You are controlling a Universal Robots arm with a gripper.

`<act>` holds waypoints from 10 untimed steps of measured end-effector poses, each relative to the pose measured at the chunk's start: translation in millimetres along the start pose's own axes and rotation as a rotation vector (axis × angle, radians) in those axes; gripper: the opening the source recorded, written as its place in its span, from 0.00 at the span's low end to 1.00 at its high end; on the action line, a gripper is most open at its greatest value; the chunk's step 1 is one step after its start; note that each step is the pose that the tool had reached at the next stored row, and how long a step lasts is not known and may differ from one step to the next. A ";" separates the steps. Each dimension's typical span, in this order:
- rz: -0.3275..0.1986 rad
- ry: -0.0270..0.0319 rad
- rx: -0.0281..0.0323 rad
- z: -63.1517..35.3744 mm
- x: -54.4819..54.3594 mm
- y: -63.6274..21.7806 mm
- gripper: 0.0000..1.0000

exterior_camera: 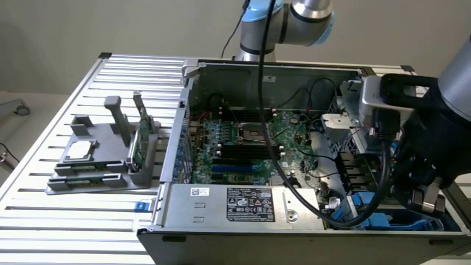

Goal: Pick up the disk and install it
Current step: 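Insert the first disk wire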

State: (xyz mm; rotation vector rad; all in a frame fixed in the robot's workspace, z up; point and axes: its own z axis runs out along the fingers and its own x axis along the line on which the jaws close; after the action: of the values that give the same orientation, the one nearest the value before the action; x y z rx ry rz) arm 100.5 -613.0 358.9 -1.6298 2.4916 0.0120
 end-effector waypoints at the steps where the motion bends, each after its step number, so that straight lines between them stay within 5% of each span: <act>1: 0.012 -0.0004 0.0009 0.0 0.0 0.0 0.14; 10: 0.116 -0.0056 0.0071 -0.1 0.3 0.7 0.14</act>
State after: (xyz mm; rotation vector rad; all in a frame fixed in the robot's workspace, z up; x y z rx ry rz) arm 99.7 -613.0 358.9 -1.4783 2.5753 0.0219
